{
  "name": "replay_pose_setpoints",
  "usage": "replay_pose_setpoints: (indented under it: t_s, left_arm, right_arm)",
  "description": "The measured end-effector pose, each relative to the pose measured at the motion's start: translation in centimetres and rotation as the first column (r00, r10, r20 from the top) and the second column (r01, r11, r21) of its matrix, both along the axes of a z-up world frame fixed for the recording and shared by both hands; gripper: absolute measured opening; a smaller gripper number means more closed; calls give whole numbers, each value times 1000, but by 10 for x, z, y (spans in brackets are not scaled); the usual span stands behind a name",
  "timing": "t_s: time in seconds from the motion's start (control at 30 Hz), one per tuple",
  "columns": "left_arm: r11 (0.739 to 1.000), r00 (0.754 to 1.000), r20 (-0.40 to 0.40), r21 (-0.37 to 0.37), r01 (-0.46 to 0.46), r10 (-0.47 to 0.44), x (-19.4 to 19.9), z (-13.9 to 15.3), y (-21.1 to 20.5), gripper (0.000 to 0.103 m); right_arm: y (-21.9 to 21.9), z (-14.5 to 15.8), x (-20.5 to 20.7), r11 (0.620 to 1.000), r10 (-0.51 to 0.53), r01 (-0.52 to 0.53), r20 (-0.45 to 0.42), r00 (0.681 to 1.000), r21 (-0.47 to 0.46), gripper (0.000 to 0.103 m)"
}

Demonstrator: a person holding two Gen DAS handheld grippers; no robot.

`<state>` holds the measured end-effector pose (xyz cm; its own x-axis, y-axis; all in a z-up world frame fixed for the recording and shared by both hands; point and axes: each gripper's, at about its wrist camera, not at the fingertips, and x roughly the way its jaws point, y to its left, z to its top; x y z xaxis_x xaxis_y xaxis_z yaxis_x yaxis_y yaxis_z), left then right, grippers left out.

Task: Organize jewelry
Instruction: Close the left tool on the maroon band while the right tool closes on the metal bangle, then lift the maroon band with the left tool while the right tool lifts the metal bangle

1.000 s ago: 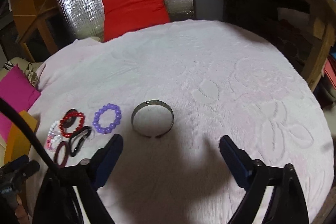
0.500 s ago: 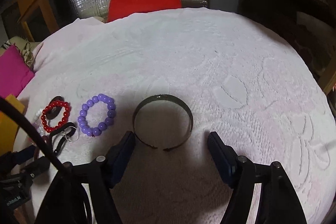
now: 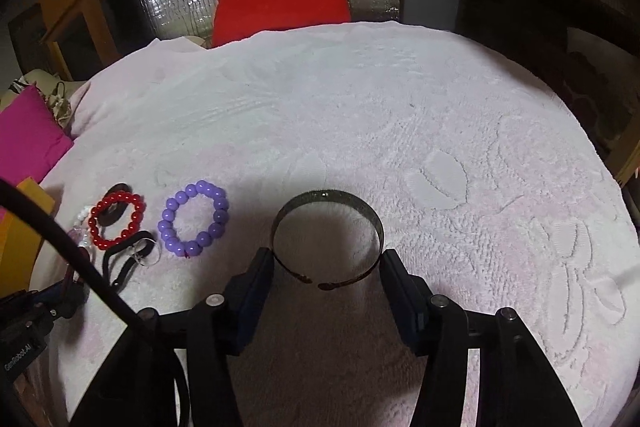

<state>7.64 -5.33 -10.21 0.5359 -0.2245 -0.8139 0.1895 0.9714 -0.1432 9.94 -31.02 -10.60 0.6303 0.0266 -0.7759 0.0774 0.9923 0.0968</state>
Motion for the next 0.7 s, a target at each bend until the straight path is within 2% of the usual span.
replay_pose_setpoints:
  t_s: [0.17,0.33,0.37,0.4,0.5,0.6,0.7]
  left_arm:
    - [1000,1000,21,8,-20,20,-14,7,15,11]
    - [997,994,91,54,-60,55,-24,22,27,11]
    - [996,992,105,55,-70,64,-26,26,31,11]
    - [995,990,122,58,-84,77,-30,31,36,11]
    - [990,980,165,73,-124,110,-38,42,47,11]
    - [984,970,204,96,-152,130,-40,49,54,11]
    - [980,964,228,106,-167,139,-41,52,62,11]
  right_arm:
    - [3,16,-10,999,8,-9,27,1000,48,57]
    - [16,27,-18,994,41,-45,40,998,104,57]
    - [21,29,-19,992,51,-56,46,998,110,44]
    - [26,32,-20,992,60,-65,50,997,104,19]
    - [41,38,-21,991,81,-85,45,996,103,19]
    - [58,41,-26,993,103,-106,59,993,45,19]
    - [64,42,-30,992,121,-123,58,991,38,19]
